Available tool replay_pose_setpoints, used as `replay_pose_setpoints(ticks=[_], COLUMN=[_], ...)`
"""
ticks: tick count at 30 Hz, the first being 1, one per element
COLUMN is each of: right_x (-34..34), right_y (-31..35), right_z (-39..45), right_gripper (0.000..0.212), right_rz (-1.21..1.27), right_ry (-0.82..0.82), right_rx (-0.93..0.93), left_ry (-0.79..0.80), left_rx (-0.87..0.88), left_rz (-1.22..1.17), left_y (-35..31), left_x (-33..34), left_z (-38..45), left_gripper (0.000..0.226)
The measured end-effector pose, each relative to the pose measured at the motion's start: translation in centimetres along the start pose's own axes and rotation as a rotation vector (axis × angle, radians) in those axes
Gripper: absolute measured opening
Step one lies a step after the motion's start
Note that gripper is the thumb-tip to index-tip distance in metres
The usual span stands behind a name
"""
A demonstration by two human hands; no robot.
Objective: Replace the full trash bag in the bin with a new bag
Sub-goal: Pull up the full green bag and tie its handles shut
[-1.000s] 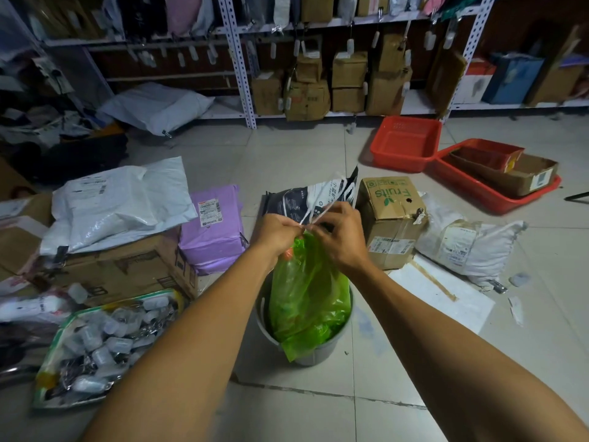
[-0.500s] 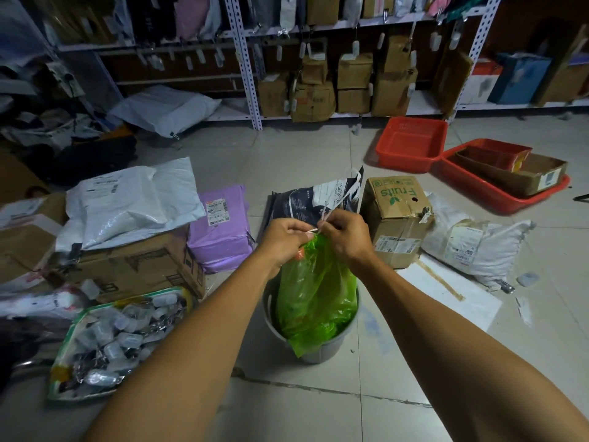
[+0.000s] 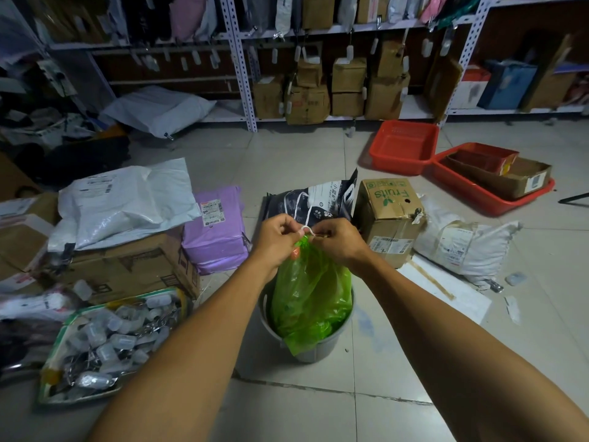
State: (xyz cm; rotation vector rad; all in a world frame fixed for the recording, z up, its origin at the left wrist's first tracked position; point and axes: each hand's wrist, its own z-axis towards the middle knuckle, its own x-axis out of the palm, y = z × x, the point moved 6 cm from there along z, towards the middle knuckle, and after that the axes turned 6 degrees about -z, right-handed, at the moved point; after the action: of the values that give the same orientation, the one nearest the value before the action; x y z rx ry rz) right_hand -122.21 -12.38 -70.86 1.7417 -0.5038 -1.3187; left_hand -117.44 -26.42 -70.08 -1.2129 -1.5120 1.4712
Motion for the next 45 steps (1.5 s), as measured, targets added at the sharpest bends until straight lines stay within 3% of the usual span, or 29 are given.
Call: replay_pose_setpoints(ticks=[3, 7, 16, 22, 29, 36, 41, 45], right_x=[-0.1, 0.4, -0.4, -0.8, -2.3, -2.2, -2.0, -2.6], right_y=[-0.1, 0.3, -0.3, -0.6, -1.7, -1.6, -0.8, -0.9], right_z=[-0.2, -0.4, -0.5, -0.6, -0.5, -1.1, -1.4, -1.5], right_gripper=[0.007, 0.012, 0.019, 0.013, 0.009, 0.006, 0.021, 0.022], right_rz=[0.128, 0.213, 0.417, 0.243, -0.044, -0.357, -0.437, -0.390], right_ry=[0.006, 0.138, 0.157, 0.073, -0.120, -0.123, -0.087, -0.163], right_rx=[0.046, 0.084, 0.112, 0.039, -0.015, -0.054, -0.103, -0.120], left_ry=[-0.046, -0.077, 0.044, 0.066, 0.040, 0.035, 0.013, 0.009], left_rx=[0.009, 0.041, 0.050, 0.072, -0.019, -0.094, -0.114, -0.093], left_rz=[0.059, 0.170, 0.158, 0.318, 0.322, 0.321, 0.320, 0.351], left_y=[0.0, -0.1, -0.7, -0.6, 0.3, 1.6, 1.5, 1.7], left_x=[-0.4, -0.5, 1.4, 1.1, -0.2, -1.2, -2.0, -2.6], left_z=[0.0, -0.2, -1.2, -1.3, -0.7, -0.6, -0.5, -0.6], left_gripper=[0.023, 0.031, 0.021, 0.011, 0.021, 0.025, 0.030, 0.027])
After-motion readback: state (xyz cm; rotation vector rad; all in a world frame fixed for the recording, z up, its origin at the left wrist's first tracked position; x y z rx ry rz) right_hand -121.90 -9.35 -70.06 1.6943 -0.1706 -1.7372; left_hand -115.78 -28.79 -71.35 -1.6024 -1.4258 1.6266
